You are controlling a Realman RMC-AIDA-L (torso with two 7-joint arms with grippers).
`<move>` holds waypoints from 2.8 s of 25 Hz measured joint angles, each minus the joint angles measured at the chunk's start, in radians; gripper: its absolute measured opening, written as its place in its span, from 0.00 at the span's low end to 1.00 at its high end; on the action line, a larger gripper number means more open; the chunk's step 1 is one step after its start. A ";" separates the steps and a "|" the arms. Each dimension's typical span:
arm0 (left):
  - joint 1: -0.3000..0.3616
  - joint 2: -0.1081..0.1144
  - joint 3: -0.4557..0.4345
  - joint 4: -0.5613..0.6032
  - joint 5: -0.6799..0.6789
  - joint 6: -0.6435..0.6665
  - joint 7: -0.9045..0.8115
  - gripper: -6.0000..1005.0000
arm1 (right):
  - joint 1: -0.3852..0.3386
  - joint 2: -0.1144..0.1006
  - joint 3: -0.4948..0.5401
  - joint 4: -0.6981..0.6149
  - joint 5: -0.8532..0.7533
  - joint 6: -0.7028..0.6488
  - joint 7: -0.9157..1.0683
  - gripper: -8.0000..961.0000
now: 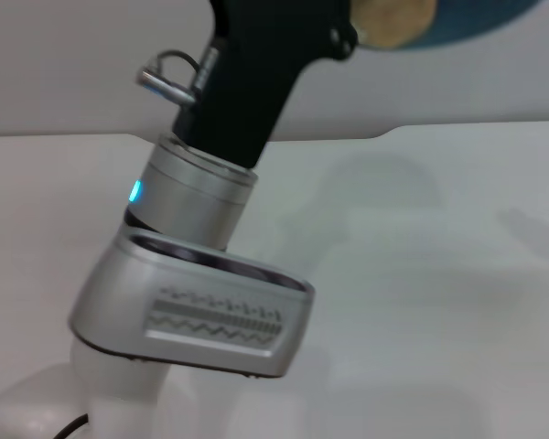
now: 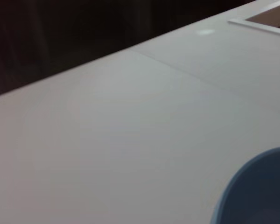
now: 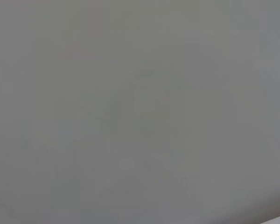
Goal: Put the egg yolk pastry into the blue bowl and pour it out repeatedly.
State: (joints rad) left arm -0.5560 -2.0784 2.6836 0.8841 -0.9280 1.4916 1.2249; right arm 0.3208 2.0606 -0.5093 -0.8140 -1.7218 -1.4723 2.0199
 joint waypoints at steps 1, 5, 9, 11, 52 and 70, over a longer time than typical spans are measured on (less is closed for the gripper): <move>-0.001 0.000 -0.001 0.008 -0.008 0.013 -0.015 0.02 | 0.001 -0.001 0.000 0.000 -0.001 0.001 0.000 0.34; -0.001 0.000 0.004 0.007 -0.020 0.003 -0.036 0.02 | 0.001 -0.003 0.001 0.001 -0.002 0.000 0.000 0.34; 0.002 0.000 0.005 0.039 -0.039 0.061 -0.061 0.02 | -0.004 -0.007 0.005 0.006 -0.002 0.001 0.000 0.34; 0.004 0.000 0.005 0.039 -0.043 0.092 -0.051 0.02 | -0.007 -0.008 0.004 0.004 -0.002 -0.002 0.000 0.34; -0.053 0.010 -0.744 0.094 -0.371 -1.349 -0.292 0.02 | 0.176 -0.045 -0.325 -0.004 -0.315 -0.053 0.020 0.34; -0.141 0.021 -1.247 -0.010 0.141 -2.341 -0.723 0.02 | 0.387 -0.003 -0.847 -0.052 -0.634 -0.048 0.252 0.34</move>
State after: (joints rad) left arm -0.6973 -2.0570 1.4362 0.8746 -0.7868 -0.8492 0.5021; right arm 0.7077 2.0574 -1.3561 -0.8664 -2.3561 -1.5202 2.2715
